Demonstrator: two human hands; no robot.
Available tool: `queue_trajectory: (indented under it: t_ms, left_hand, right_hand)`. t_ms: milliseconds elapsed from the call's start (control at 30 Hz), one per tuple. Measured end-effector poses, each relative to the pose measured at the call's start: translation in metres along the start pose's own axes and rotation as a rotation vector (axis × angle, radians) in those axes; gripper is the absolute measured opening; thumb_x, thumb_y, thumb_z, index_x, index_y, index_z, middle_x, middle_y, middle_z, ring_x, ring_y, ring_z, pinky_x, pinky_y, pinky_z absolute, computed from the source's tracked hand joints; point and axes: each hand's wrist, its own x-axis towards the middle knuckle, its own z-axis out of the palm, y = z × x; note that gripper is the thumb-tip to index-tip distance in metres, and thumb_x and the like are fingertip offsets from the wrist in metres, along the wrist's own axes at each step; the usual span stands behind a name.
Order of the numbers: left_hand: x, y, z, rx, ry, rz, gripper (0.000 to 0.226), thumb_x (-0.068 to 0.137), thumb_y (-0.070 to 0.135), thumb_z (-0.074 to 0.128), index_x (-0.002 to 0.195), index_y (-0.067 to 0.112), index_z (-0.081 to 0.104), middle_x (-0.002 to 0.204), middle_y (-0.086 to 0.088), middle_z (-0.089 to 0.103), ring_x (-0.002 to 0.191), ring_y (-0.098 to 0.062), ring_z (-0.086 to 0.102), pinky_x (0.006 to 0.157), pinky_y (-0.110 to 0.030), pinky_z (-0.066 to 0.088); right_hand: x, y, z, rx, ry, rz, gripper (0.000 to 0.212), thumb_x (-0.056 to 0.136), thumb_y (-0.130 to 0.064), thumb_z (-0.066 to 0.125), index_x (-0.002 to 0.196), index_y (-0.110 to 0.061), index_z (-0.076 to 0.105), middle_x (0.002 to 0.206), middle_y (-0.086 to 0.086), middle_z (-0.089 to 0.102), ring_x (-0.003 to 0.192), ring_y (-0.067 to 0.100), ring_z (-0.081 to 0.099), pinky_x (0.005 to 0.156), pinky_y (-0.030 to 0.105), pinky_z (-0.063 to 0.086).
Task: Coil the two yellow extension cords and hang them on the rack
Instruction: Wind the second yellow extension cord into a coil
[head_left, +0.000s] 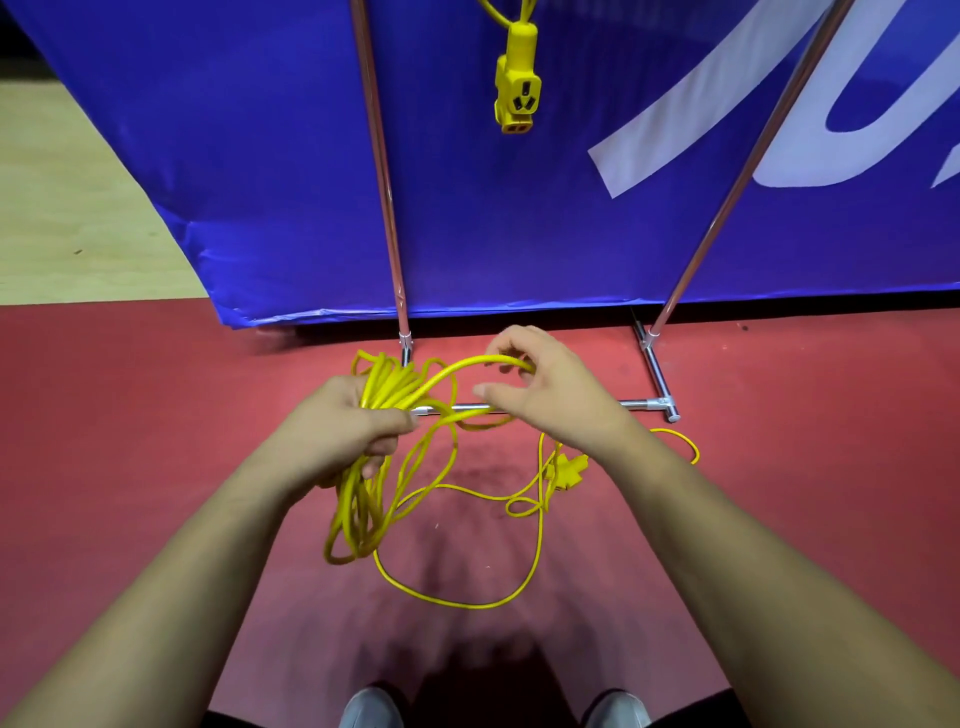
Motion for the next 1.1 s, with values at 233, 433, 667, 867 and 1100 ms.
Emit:
queue_trajectory:
  t_ms: [233, 433, 667, 867, 1100]
  left_hand:
    - [-0.008, 0.004, 0.003, 0.126, -0.244, 0.075, 0.043, 0.084, 0.008, 0.067, 0.046, 0.016, 0.047, 0.036, -0.007, 0.04, 0.028, -0.017, 0.035, 0.04, -0.022, 0.023]
    - [-0.009, 0.002, 0.005, -0.029, -0.311, 0.116, 0.035, 0.074, 0.016, 0.067, 0.047, 0.017, 0.045, 0.036, -0.006, 0.034, 0.03, -0.015, 0.031, 0.043, -0.027, 0.023]
    - [-0.005, 0.004, 0.003, -0.27, -0.184, 0.061, 0.03, 0.074, 0.009, 0.068, 0.052, 0.021, 0.05, 0.039, 0.001, 0.029, 0.03, -0.013, 0.025, 0.042, -0.021, 0.025]
    - [-0.002, 0.006, -0.017, -0.412, 0.005, 0.034, 0.036, 0.07, 0.009, 0.071, 0.044, 0.021, 0.048, 0.04, 0.006, 0.027, 0.031, -0.009, 0.021, 0.043, -0.022, 0.019]
    - [0.003, 0.001, -0.02, -0.435, 0.108, 0.051, 0.026, 0.082, 0.005, 0.064, 0.061, 0.013, 0.051, 0.042, 0.005, 0.028, 0.033, -0.01, 0.024, 0.041, -0.02, 0.021]
  right_hand:
    - [-0.008, -0.016, 0.008, -0.045, -0.242, -0.09, 0.101, 0.065, -0.044, 0.086, 0.148, -0.042, 0.027, 0.147, -0.017, 0.036, 0.136, 0.001, 0.033, 0.107, 0.025, 0.038]
    - [-0.011, -0.017, 0.011, -0.142, -0.464, 0.004, 0.093, 0.067, -0.04, 0.084, 0.141, -0.051, 0.027, 0.118, -0.015, 0.059, 0.107, 0.008, 0.049, 0.088, 0.022, 0.044]
    - [-0.007, -0.008, 0.019, -0.104, -0.215, 0.064, 0.015, 0.07, -0.012, 0.068, 0.074, -0.019, 0.055, 0.058, 0.002, 0.051, 0.051, 0.011, 0.046, 0.049, 0.033, 0.042]
    - [-0.006, 0.021, -0.008, -0.13, -0.189, 0.191, 0.01, 0.074, -0.008, 0.064, 0.077, -0.009, 0.054, 0.053, -0.003, 0.044, 0.04, 0.008, 0.04, 0.041, 0.022, 0.033]
    - [-0.005, 0.035, -0.005, -0.273, -0.176, 0.218, 0.013, 0.071, -0.013, 0.066, 0.078, -0.012, 0.055, 0.058, -0.003, 0.053, 0.047, 0.011, 0.05, 0.05, 0.029, 0.043]
